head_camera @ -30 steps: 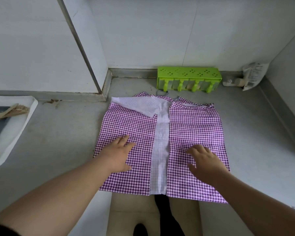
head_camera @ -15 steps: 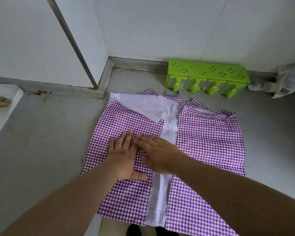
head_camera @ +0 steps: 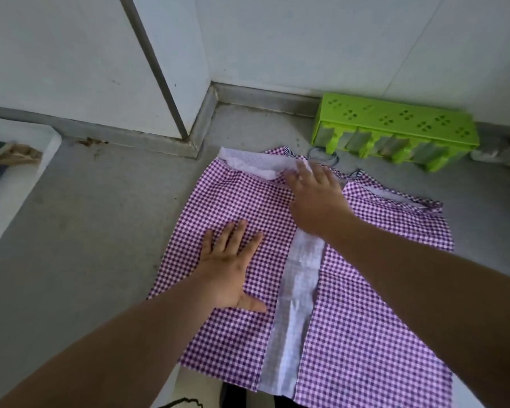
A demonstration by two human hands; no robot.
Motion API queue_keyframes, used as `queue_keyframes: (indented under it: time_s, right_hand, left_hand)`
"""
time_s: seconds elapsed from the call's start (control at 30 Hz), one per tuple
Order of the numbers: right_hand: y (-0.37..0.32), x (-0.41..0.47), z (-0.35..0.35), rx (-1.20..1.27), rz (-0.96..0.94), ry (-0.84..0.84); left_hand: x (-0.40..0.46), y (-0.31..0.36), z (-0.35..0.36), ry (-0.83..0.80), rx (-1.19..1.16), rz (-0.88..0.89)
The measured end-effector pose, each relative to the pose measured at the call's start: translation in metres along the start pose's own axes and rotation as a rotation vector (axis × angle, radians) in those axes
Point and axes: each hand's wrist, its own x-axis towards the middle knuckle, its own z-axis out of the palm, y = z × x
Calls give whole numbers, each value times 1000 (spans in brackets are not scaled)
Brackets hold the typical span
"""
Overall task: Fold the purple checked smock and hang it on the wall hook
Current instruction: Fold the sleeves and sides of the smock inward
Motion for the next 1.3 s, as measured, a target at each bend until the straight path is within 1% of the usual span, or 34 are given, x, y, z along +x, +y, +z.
queue_keyframes:
  time_s: [0.03, 0.1, 0.13, 0.23, 0.33, 0.4, 0.47, 0.53, 0.6, 0.67, 0.7, 0.77, 0.83, 0.9, 1.0, 1.07, 1.17, 1.27, 1.3]
  right_hand:
    - [-10, -18, 0, 37, -61, 47]
    - [-28, -60, 7, 73, -150, 76]
    - [-36, -81, 12, 90, -148, 69]
    - [-45, -137, 30, 168, -40, 48]
    - [-43, -193, 42, 206, 38, 66]
    - [-35, -216, 53, 209, 54, 79]
    - [-31, -242, 61, 181, 66, 87]
    - [-31, -269, 68, 135, 68, 61]
    - [-32, -289, 72, 84, 78, -53]
    - [-43, -310, 72, 52, 95, -152]
    - [-43, -312, 73, 60, 104, -195]
    - [-50, -320, 72, 63, 130, -232]
    - [-57, -329, 67, 85, 198, -250]
    - [-61, -333, 59, 117, 251, -242]
    - [-64, -334, 51, 168, 275, -236]
    - [-61, -332, 53, 207, 287, -216]
    - [-54, -332, 55, 251, 337, -149]
    - [-50, -338, 53, 270, 401, -115]
    - [-49, -340, 50, 271, 417, -116]
  left_hand:
    - [0, 1, -1, -1, 3, -6]
    - [0, 4, -3, -8, 23, -25]
    - [-1, 6, -4, -10, 35, -35]
    - [-3, 8, -10, 35, 71, -36]
    - [-22, 10, -13, 188, 118, 92]
    - [-32, 6, -11, 271, 128, 191]
    - [-50, 2, -5, 295, 186, 293]
    - [-69, -2, 1, 302, 258, 354]
    - [-82, -6, 7, 280, 291, 371]
    - [-102, -9, 14, 175, 287, 347]
    - [-105, -11, 17, 96, 262, 304]
    - [-120, -12, 25, -39, 261, 228]
    - [-133, -10, 34, -105, 334, 190]
    - [-140, -5, 40, -114, 349, 140]
    - [-147, 4, 38, -99, 317, 82]
    - [-149, 7, 32, -99, 315, 78]
    - [-152, 5, 24, -59, 348, 128]
    - [-156, 0, 20, -13, 267, 129]
    - [-156, -1, 19, -28, 245, 115]
